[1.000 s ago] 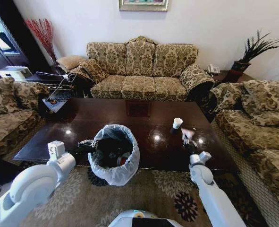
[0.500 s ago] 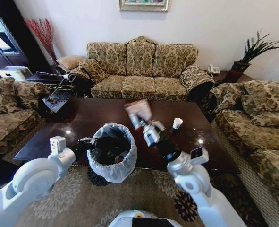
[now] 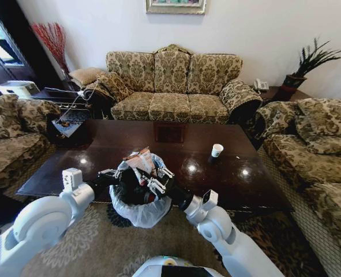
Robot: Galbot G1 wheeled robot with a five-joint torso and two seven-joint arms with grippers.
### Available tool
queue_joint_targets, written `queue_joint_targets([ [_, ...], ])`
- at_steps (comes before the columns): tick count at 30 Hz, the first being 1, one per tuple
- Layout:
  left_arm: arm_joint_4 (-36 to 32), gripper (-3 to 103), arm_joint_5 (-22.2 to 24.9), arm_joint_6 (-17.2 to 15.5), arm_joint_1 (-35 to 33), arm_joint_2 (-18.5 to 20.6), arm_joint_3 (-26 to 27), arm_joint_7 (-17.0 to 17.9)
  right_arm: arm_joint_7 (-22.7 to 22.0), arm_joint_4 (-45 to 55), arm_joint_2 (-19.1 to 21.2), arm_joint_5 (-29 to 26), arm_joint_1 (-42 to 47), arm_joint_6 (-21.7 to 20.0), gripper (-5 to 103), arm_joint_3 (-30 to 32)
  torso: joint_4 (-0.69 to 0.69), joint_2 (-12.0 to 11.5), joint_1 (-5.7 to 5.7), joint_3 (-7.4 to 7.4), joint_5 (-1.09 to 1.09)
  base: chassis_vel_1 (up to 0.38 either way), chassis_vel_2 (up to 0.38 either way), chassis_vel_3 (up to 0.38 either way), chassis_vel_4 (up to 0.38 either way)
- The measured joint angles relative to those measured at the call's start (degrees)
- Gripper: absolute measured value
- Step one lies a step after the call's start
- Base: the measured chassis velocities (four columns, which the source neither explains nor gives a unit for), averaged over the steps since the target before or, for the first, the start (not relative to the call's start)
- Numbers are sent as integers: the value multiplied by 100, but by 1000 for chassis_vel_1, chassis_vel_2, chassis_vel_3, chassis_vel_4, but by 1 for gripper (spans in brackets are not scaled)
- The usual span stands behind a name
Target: Move to the front of the table and place the trash on the table into the trash bin.
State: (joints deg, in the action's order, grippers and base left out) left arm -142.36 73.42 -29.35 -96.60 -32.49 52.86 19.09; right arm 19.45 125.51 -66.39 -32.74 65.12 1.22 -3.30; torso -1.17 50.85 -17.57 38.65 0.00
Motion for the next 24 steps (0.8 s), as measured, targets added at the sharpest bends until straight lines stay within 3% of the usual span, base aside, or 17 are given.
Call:
queue_joint_targets([
  [3, -9, 3, -9, 0, -12, -46, 0, -10, 0, 20, 10, 79, 75, 67, 65, 59, 0, 0, 0, 0, 0, 0, 0, 0, 0],
  [9, -24, 3, -16, -1, -33, -85, 23, -14, -83, 165, 19, 44, 172, 177, 81, 137, 0, 0, 0, 0, 0, 0, 0, 0, 0],
  [11, 1, 3, -19, -1, -39, -96, 56, -14, -332, 273, -26, -51, 241, 319, 91, 328, 0, -1, 0, 0, 0, 0, 0, 0, 0],
  [13, 81, 3, -40, -1, -44, -132, 89, -10, -964, 282, -114, -98, 325, 445, 99, 644, 0, -1, 0, 0, 0, 0, 0, 0, 0],
  [14, 81, 3, -40, -1, -44, -132, 89, -10, -964, 282, -114, -98, 325, 445, 99, 644, 0, -1, 0, 0, 0, 0, 0, 0, 0],
  [16, 217, 3, -101, 21, -27, -193, 104, -5, -2146, 146, -191, 3, 465, 286, 100, 1048, -1, -1, 0, 0, 0, 0, 0, 0, 0],
  [17, 217, 3, -101, 21, -27, -193, 104, -5, -2146, 146, -191, 3, 465, 286, 100, 1048, -1, -1, 0, 0, 0, 0, 0, 0, 0],
  [20, 306, 3, -118, 49, 48, -247, 102, -2, -3424, -325, -190, -277, 637, -437, 100, 1856, 0, -1, 0, 1, 0, 0, 0, 0, 0],
  [24, 307, 3, -123, 61, 67, -313, 53, -2, -3543, -1054, -130, -375, 570, -471, 100, 2546, 1, -1, 0, 1, 2, 0, 0, 0, 0],
])
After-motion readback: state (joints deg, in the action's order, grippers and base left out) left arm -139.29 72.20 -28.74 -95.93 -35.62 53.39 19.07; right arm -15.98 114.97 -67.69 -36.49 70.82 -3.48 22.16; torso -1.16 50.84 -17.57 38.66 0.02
